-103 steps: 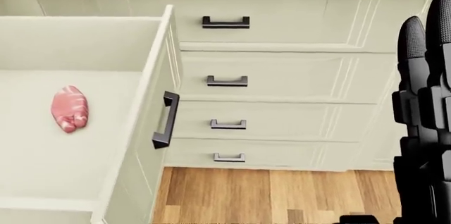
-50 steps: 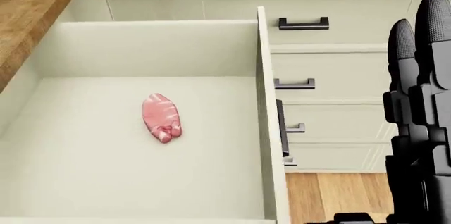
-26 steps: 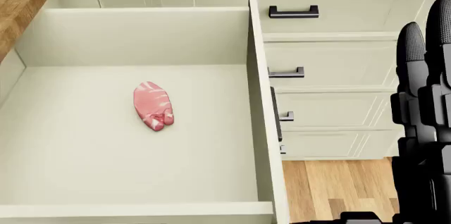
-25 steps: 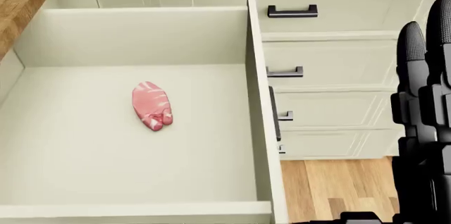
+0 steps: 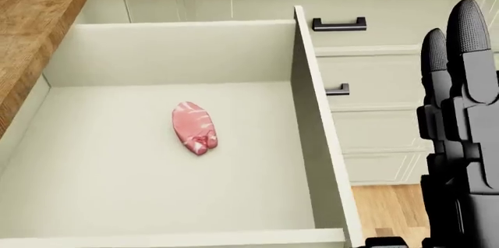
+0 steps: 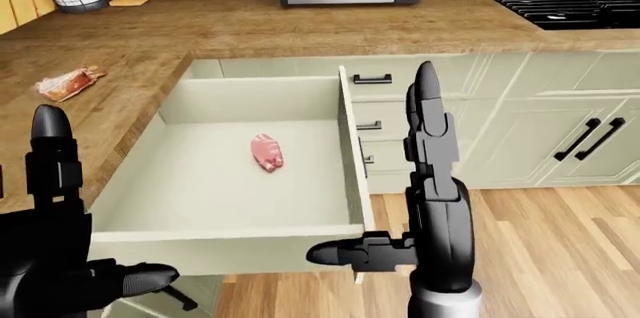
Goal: Close the right drawer.
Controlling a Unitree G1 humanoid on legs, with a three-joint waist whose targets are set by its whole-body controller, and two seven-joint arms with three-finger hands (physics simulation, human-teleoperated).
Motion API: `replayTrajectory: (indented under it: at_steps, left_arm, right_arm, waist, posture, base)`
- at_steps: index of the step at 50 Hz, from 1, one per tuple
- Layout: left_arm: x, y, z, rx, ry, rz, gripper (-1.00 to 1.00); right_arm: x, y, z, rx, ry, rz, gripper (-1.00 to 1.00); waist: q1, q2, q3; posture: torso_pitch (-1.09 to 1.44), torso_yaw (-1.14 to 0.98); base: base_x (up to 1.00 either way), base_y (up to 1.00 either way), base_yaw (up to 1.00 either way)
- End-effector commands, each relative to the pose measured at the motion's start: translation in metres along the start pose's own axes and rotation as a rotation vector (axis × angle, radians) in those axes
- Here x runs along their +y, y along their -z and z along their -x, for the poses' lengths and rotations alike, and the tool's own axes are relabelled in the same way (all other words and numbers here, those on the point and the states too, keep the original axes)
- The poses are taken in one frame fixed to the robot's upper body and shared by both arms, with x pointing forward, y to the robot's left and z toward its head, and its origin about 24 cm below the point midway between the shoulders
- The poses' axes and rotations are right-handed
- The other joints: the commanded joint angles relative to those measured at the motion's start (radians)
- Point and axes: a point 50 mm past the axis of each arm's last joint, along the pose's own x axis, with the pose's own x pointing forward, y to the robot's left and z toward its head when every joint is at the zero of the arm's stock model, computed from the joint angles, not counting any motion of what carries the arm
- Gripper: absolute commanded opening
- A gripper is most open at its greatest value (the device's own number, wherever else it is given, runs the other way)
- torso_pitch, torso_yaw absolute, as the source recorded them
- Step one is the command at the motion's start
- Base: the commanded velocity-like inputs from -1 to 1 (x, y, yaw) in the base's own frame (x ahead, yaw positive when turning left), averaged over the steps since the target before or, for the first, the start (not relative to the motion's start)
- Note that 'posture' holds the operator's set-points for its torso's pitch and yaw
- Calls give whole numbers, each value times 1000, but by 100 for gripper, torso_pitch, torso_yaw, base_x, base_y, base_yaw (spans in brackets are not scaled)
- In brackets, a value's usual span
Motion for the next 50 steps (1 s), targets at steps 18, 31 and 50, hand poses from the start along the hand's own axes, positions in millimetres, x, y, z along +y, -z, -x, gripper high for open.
replayTrajectory:
  at_steps: [18,31,50]
  left_arm:
    - [-4,-14,-3,-79,19,7,100]
    - [-4,-14,-2,-78,20,8,100]
    - [-4,-12,-2,-75,21,8,100]
  right_arm:
    - [-5,-12,-2,-81,31,-12,100]
    - [-7,-16,-3,-89,36,-10,100]
    - [-58,-37,-36,-137,133,118,100]
  waist:
    - [-5,-45,-32]
    - [-5,-43,-48]
    - [-1,-51,-43]
  posture:
    - [0,0]
    - [0,0]
    - [0,0]
  base:
    - [0,7,0]
    - [0,0,0]
    - [0,0,0]
